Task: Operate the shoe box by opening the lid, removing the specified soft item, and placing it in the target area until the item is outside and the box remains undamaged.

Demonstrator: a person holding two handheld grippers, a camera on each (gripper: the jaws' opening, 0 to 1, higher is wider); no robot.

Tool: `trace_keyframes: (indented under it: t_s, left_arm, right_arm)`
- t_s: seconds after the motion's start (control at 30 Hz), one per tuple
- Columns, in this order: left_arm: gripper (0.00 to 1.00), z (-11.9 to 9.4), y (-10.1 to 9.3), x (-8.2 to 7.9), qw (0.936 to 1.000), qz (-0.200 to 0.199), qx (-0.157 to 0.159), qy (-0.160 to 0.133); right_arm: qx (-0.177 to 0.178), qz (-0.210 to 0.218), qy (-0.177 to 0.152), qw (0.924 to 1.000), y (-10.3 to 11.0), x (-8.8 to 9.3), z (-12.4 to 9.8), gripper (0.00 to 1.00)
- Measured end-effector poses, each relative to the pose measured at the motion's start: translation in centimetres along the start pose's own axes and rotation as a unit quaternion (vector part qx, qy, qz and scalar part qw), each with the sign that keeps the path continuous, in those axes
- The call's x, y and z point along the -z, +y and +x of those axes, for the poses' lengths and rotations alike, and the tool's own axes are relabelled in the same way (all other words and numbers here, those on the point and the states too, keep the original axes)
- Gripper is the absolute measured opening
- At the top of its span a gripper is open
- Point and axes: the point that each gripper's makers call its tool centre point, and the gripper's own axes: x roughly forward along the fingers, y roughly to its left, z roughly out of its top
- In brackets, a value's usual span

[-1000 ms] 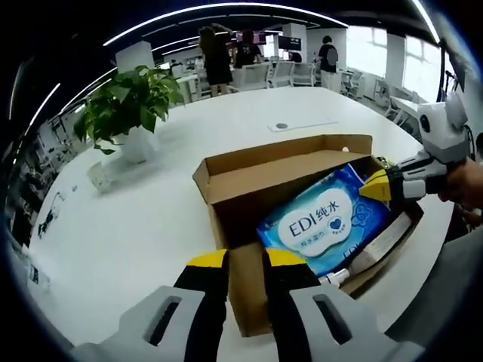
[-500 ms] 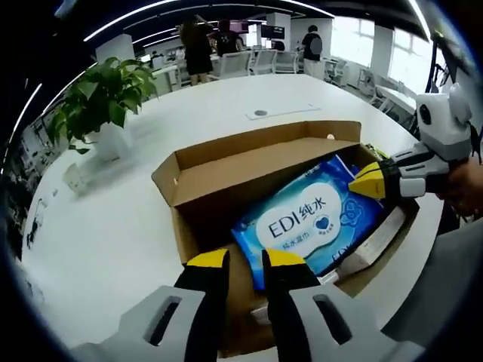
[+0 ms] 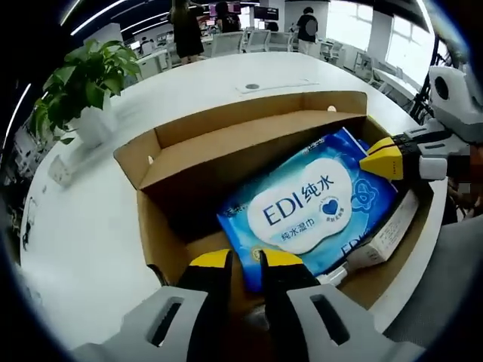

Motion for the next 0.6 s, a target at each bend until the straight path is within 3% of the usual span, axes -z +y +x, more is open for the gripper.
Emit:
trace_keyframes:
  t_s: [0.27,0.6]
  left_arm:
    - [0.16,1.4,-0.3,1.5,0.9994,0.005,0.006,0.034]
    - [0.08,1.7,-0.5,1.5,0.9982,-0.055,0.018,0.019]
  right_arm:
    - [-0.002,0.007,0.001,1.0000,-0.2,0.3,0.1,0.00]
    - [-0.004,0.022,-0.003,0.9998,-0.2,0.4,0.1,0.00]
